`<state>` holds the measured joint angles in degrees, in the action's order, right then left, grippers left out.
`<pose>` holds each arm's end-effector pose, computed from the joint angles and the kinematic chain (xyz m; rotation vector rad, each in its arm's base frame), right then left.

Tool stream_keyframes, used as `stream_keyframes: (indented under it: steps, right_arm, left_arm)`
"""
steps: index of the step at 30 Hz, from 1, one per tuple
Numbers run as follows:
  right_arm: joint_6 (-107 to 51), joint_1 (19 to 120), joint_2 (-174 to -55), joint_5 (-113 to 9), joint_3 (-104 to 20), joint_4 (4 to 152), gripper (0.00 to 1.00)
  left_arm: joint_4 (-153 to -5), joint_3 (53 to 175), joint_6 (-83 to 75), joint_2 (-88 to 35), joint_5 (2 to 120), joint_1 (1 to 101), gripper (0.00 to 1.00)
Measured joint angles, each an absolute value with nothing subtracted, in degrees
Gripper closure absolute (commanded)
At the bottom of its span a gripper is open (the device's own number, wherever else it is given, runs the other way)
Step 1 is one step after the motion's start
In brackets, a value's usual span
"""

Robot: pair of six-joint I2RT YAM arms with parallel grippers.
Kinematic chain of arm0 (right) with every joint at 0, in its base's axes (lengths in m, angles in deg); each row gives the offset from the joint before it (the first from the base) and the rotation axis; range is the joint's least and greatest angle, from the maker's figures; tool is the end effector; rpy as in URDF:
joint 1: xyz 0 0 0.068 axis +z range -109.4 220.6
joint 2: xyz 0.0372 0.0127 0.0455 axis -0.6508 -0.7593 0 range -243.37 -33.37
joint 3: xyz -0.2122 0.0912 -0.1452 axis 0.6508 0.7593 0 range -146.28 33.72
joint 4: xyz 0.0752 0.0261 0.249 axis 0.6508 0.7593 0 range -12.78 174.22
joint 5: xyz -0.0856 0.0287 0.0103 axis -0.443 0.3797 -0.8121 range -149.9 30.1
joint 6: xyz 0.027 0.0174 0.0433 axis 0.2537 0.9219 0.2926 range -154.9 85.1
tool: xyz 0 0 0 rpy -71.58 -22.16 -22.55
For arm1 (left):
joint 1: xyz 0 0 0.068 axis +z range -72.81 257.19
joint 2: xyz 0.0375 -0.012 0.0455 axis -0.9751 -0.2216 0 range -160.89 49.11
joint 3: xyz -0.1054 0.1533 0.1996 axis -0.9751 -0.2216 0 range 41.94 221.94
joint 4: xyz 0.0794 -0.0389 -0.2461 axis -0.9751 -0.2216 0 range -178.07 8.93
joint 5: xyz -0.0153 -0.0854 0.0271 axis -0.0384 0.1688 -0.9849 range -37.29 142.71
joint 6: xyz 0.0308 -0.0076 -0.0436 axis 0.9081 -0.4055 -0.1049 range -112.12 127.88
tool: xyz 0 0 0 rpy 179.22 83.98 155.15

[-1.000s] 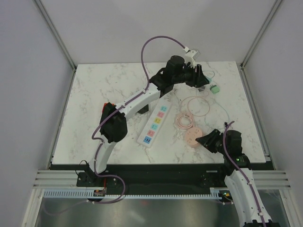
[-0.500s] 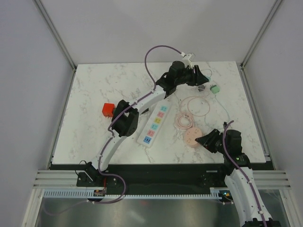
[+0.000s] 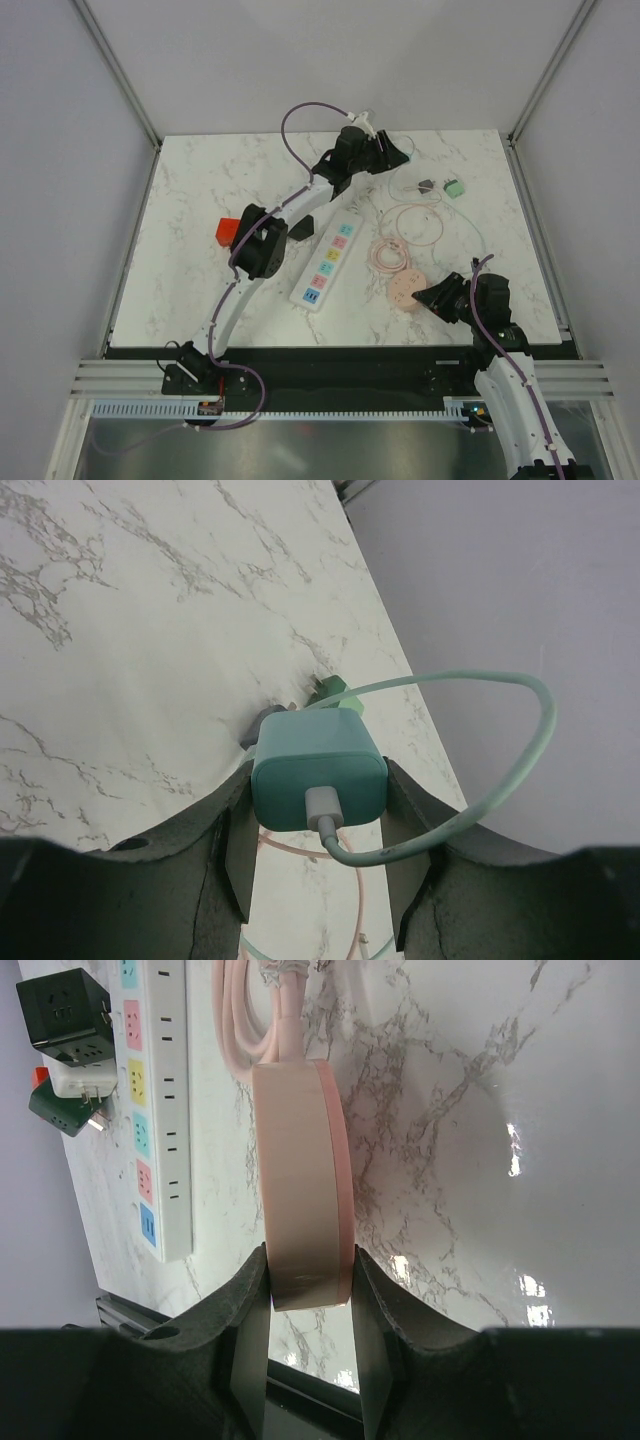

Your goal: Pull the plug off the socket

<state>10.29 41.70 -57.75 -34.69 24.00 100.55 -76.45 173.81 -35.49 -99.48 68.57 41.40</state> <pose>0.1150 0.0172 0.1531 0.6334 2.2352 0.9177 0.4836 -0.3606 0.2155 0.0898 1.9481 -1.2064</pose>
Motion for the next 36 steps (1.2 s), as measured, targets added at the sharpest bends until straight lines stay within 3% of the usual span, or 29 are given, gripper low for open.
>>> stream_keyframes:
  steps: [10, 13, 19, 20, 24, 29, 36]
  right_arm:
    - [10.4, 41.7, -57.68, -34.71, 24.0, 100.57, 1.0]
    - [10.44, 41.7, -57.68, -34.71, 24.0, 100.57, 1.0]
    - [10.48, 41.7, -57.68, -34.71, 24.0, 100.57, 1.0]
    - [10.53, 41.7, -57.68, -34.73, 24.0, 100.57, 1.0]
    - [10.72, 41.7, -57.46, -34.84, 24.0, 100.66, 1.0]
    - [10.75, 41.72, -57.62, -34.88, 24.0, 100.57, 1.0]
    - [10.83, 41.7, -59.15, -34.8, 23.91, 99.46, 1.0]
  left_arm:
    - [-77.85, 173.96, -39.8, -104.14, 67.87, 40.75, 0.89]
    - [-78.86, 173.83, -40.87, -105.19, 67.91, 41.03, 0.84]
    - [-79.32, 173.81, -42.97, -105.52, 68.35, 41.64, 0.68]
    - [-79.34, 173.81, -43.49, -105.58, 68.57, 41.78, 0.58]
    - [-79.77, 173.77, -45.44, -105.95, 70.75, 42.13, 0.34]
    - [-81.33, 173.0, -46.36, -106.0, 73.53, 42.37, 0.21]
    - [-84.25, 169.24, -45.2, -103.09, 75.91, 42.37, 0.2]
